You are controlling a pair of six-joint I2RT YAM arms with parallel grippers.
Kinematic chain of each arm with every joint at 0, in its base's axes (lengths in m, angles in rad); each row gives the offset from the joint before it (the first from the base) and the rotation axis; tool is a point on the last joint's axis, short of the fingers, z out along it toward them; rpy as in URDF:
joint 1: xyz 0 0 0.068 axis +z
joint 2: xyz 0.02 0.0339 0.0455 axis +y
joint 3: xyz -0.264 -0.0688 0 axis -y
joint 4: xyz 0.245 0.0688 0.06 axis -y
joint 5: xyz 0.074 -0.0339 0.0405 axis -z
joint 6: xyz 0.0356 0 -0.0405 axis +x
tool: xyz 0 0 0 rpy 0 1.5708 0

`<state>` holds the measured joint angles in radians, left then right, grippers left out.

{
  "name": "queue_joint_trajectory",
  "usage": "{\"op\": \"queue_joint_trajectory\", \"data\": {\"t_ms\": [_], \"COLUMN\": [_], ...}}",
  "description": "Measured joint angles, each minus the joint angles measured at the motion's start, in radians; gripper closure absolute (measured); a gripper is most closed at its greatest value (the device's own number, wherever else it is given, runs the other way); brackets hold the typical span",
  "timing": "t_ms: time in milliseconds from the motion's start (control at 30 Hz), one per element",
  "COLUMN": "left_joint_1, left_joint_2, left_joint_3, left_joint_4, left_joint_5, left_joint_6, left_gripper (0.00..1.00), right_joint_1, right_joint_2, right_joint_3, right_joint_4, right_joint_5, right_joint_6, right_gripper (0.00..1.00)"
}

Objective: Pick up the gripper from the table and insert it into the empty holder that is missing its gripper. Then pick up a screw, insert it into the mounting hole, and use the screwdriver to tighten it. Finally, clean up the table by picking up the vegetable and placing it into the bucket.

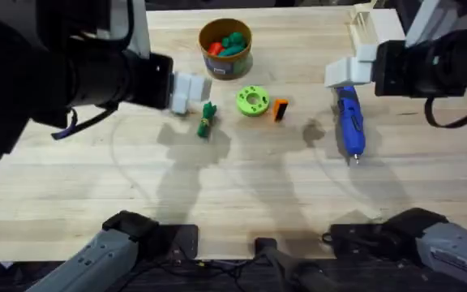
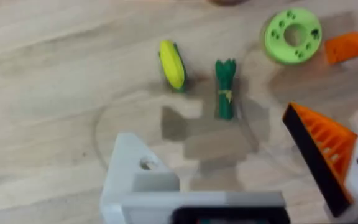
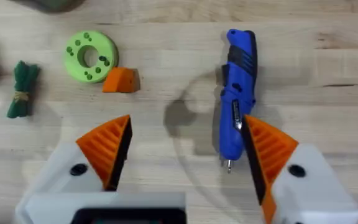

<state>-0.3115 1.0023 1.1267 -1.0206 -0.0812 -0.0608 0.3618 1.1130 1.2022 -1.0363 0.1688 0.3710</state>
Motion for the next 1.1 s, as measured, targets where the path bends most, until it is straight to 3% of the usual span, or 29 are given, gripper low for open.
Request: {"op": "queue_joint_trajectory", "data": {"t_ms": [433,600,767,900,1100], "left_joint_1": [0.007,0.067,0.154,0.207,0.258], "left_joint_2": [-0.002,-0.039,-0.129,-0.219,-0.352], "left_joint_3": [0.0,0.0,-0.012,-0.095,-0.336], "left_joint_4": [0.292,0.335,0.368,0.471,0.684], "left_joint_5": [-0.065,-0.069,-0.024,0.023,0.094], "left_joint_6": [0.0,0.0,0.0,0.0,0.0], "left_gripper": [0.015,0.015,0.015,0.015,0.016], "right_joint_1": [0.0,0.0,0.0,0.0,0.0], "right_joint_2": [0.0,0.0,0.0,0.0,0.0], "right_joint_3": [0.0,0.0,0.0,0.0,0.0], "right_joint_4": [0.0,0.0,0.0,0.0,0.0], "right_joint_5": [0.0,0.0,0.0,0.0,0.0], "right_joint_6": [0.0,0.0,0.0,0.0,0.0], "right_gripper": [0.011,0.01,0.01,0.01,0.01]}}
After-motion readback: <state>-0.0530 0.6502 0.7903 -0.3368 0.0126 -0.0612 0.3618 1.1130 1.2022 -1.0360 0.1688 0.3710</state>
